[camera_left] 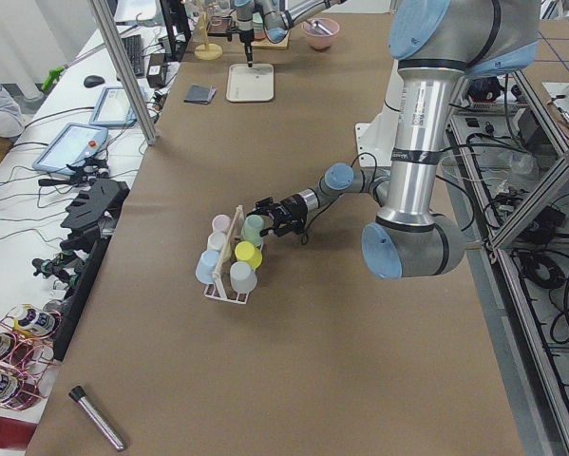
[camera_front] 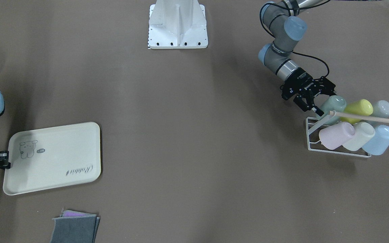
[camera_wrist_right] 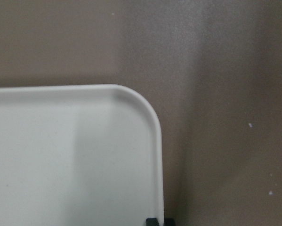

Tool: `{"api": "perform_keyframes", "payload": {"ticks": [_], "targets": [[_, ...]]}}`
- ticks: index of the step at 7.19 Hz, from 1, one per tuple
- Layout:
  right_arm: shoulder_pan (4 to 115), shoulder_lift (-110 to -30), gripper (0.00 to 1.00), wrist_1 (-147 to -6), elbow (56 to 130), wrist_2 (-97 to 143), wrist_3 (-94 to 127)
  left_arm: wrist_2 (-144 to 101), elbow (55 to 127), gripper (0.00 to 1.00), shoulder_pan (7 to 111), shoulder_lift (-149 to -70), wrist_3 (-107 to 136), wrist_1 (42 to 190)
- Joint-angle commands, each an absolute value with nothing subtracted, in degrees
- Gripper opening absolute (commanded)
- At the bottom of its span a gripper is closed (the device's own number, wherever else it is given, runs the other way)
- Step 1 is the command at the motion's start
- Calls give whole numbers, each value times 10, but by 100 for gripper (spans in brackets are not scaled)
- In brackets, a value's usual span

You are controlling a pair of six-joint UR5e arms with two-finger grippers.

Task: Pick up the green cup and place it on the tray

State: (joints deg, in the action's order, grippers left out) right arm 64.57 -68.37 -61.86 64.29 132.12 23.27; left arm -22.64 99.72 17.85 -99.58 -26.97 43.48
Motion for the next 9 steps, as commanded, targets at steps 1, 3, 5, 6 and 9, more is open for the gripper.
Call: {"api": "perform_keyframes", "payload": {"ticks": [1,3,5,6,9], "targets": [[643,-686,13,-618,642,1322,234,-217,990,90,178,-997,-245,432],[644,-690,0,-615,646,1323,234,-215,987,90,178,-1002,-231,418],[652,-688,0,-615,647,1343,234,-208,987,90,178,-1002,-231,417],[660,-687,0,-615,647,1353,234,-207,986,90,179,-1002,-230,417],[689,-673,0,-615,648,1386,234,-208,985,39,180,-1002,-230,417]]}}
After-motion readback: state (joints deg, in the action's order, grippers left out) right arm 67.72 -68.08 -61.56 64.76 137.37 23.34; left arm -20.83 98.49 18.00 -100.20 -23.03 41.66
